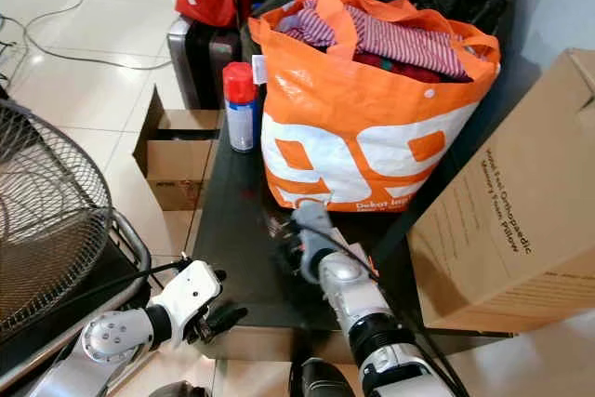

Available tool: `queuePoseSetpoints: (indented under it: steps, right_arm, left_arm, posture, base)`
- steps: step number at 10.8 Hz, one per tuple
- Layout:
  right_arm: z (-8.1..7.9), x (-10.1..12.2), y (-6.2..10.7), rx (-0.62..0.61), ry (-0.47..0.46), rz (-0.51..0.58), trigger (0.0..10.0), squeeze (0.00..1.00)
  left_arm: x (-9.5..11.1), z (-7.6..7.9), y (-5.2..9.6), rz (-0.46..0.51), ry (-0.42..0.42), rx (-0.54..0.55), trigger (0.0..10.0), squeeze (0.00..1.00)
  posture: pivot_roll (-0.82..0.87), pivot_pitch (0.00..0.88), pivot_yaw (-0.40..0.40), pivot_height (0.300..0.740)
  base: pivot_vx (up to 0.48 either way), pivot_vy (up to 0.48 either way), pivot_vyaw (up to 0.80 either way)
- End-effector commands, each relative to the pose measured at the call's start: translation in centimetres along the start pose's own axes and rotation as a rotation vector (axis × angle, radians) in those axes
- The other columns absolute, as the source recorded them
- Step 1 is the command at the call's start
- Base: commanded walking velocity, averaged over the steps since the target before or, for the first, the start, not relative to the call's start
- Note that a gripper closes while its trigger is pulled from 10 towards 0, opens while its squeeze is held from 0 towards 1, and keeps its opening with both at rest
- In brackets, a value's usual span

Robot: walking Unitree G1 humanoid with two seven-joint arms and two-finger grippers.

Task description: Hang keys on a hook

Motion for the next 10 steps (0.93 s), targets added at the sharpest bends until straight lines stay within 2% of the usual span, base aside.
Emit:
queuePoseSetpoints:
  steps: [1,2,3,4,5,6,8,10]
  right_arm:
    - [-0.9,-1.0,0.1,0.045,0.031,-0.036,10.0,0.00]
    - [-1.4,-2.1,0.0,0.045,0.078,-0.076,10.0,0.00]
    - [-1.4,-2.6,0.0,0.029,0.090,-0.101,8.2,0.00]
    - [-1.5,-3.4,0.0,0.012,0.100,-0.141,3.5,0.00]
    - [-1.4,-3.8,0.0,0.002,0.109,-0.159,2.2,0.00]
    - [-1.2,-4.1,0.0,-0.018,0.114,-0.174,0.0,0.00]
    - [0.0,-4.6,0.2,-0.075,0.146,-0.200,0.0,0.00]
    - [0.1,-4.4,0.2,-0.077,0.147,-0.197,0.0,0.00]
  left_arm:
    - [0.2,0.5,0.0,0.004,-0.005,-0.010,10.0,0.00]
    - [0.2,0.5,0.1,0.004,-0.004,-0.011,10.0,0.00]
    - [0.2,0.5,0.1,0.003,-0.004,-0.011,10.0,0.00]
    - [0.2,0.5,0.1,0.000,-0.002,-0.012,10.0,0.00]
    - [0.1,0.5,0.2,-0.002,-0.002,-0.013,10.0,0.00]
    - [0.1,0.5,0.2,-0.002,-0.001,-0.015,10.0,0.00]
    - [0.1,0.6,0.3,-0.004,-0.001,-0.017,10.0,0.00]
    - [0.0,0.6,0.3,-0.006,-0.002,-0.018,10.0,0.00]
  posture:
    - [0.00,0.148,-0.082,0.740]
    - [0.01,0.153,-0.083,0.740]
    - [0.01,0.155,-0.083,0.740]
    - [0.01,0.155,-0.082,0.740]
    - [0.01,0.155,-0.083,0.740]
    - [0.01,0.154,-0.083,0.740]
    - [0.01,0.149,-0.086,0.740]
    - [0.01,0.141,-0.083,0.740]
  base:
    - [0.000,0.000,0.00]
    - [0.000,0.000,0.00]
    - [0.000,0.000,0.00]
    - [0.000,0.000,0.00]
    - [0.000,0.000,0.00]
    - [0.000,0.000,0.00]
    - [0.000,0.000,0.00]
    - [0.000,0.000,0.00]
Point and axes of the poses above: a point about 5 cm out from each wrist's last joint towards the gripper, its own y axis pointing back from the gripper into the wrist, its own x axis along the axis of the wrist's last joint, z = x × y, the point moved 5 cm from there along -y, pointing out of the wrist towards the gripper, and after that the axes turned 3 degrees about y, right-handed, at the moved point
